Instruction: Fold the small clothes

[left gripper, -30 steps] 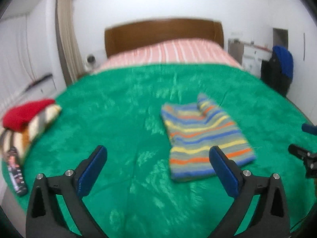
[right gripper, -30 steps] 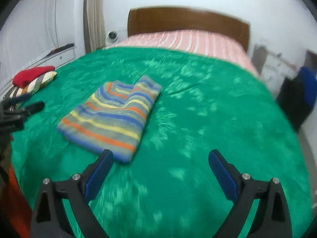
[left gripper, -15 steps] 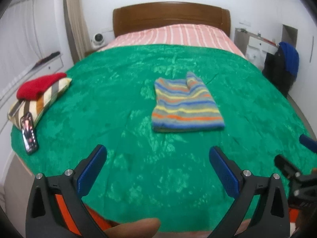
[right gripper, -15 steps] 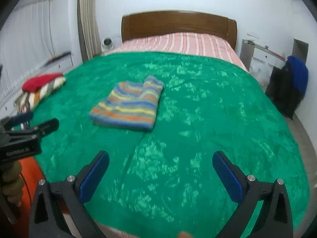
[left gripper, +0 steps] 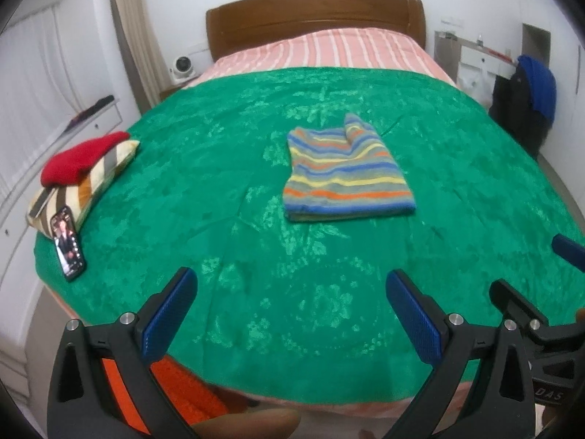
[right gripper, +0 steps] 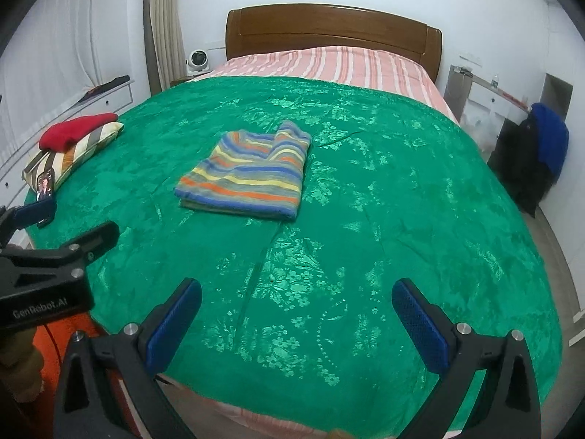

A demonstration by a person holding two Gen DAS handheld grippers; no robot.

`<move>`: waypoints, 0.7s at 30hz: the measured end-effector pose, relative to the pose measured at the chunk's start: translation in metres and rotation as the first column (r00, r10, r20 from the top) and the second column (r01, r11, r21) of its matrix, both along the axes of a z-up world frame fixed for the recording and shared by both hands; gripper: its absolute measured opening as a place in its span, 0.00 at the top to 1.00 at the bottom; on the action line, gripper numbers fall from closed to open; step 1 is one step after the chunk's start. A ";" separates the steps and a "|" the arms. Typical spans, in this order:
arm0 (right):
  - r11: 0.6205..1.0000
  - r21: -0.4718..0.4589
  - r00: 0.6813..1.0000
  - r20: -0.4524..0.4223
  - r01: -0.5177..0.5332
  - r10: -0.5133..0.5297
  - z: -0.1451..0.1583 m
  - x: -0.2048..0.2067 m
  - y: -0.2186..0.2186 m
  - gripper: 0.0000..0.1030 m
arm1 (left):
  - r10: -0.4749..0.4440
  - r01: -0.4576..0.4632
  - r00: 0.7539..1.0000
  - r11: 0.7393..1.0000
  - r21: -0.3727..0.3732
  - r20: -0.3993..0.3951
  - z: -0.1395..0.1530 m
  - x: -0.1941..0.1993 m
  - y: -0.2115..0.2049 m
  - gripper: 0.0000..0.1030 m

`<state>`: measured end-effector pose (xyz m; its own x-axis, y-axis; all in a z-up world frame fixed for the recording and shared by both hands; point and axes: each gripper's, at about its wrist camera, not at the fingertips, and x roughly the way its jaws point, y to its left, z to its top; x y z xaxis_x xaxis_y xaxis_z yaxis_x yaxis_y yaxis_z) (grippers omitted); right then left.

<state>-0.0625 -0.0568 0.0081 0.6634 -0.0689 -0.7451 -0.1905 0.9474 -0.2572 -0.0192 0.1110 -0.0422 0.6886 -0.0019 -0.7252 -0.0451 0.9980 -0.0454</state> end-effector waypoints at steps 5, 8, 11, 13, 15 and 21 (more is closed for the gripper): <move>1.000 -0.005 1.000 0.007 0.010 -0.010 0.001 -0.001 0.000 0.00 | 0.005 -0.005 1.000 1.000 -0.001 -0.008 -0.003 0.000 0.001 0.00; 1.000 -0.006 1.000 0.004 0.014 -0.014 0.001 -0.002 0.001 0.01 | 0.005 -0.005 1.000 1.000 0.001 -0.006 -0.003 0.000 0.002 0.00; 1.000 -0.008 1.000 0.002 0.020 -0.020 0.001 -0.001 0.001 0.00 | 0.005 -0.005 1.000 1.000 0.003 -0.007 -0.004 0.001 0.003 0.00; 1.000 -0.010 1.000 0.002 0.019 -0.019 0.001 -0.001 0.001 0.00 | 0.006 -0.006 1.000 1.000 0.003 -0.011 -0.005 0.002 0.003 0.00; 1.000 -0.009 1.000 0.001 0.022 -0.022 0.001 -0.001 0.001 0.00 | 0.007 -0.007 1.000 1.000 0.004 -0.013 -0.005 0.003 0.004 0.00; 1.000 -0.015 1.000 -0.007 0.025 -0.025 -0.001 -0.003 0.001 0.01 | 0.008 -0.008 1.000 1.000 0.005 -0.016 -0.005 0.003 0.003 0.00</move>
